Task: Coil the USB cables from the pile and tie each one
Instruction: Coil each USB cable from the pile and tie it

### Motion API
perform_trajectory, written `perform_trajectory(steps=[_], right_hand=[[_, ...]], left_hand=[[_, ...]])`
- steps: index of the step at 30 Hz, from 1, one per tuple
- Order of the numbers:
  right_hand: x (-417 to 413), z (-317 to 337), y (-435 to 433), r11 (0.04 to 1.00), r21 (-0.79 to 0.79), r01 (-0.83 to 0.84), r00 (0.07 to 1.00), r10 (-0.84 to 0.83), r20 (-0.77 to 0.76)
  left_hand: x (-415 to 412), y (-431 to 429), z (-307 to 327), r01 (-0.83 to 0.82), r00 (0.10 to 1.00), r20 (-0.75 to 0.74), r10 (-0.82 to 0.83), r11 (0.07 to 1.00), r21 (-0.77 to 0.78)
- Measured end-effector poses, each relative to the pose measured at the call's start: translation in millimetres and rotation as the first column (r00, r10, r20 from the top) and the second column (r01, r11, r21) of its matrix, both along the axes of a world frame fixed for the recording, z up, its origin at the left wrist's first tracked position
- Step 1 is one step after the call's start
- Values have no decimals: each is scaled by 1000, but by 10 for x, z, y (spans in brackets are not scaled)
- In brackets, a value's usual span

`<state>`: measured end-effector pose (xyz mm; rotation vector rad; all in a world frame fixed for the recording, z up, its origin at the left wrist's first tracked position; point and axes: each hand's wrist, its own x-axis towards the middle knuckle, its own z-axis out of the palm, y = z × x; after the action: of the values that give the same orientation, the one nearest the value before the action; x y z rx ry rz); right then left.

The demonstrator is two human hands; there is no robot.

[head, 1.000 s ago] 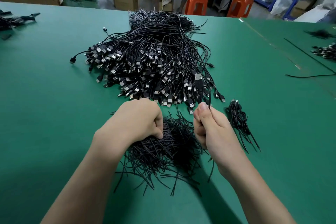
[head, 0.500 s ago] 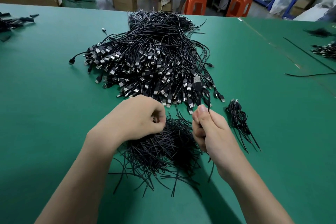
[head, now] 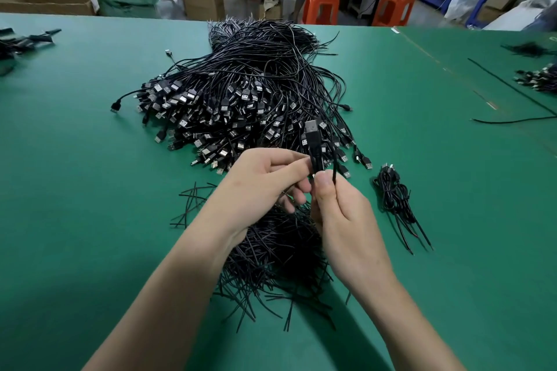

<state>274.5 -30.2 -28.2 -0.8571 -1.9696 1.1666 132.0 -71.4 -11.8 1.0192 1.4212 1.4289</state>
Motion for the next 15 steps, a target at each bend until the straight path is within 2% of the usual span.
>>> perform_trajectory(steps=[6, 11, 15], right_hand=[[78, -16, 82, 993, 25, 114, 992, -115, 47], [119, -35, 76, 986, 104, 128, 987, -137, 88], [143, -17, 95, 980, 159, 117, 980, -140, 139]], left_hand=[[39, -6, -17, 159, 980, 120, -157, 987, -9], [73, 12, -61, 91, 967, 239, -85, 996, -16], [64, 26, -72, 126, 958, 262, -118, 992, -16]])
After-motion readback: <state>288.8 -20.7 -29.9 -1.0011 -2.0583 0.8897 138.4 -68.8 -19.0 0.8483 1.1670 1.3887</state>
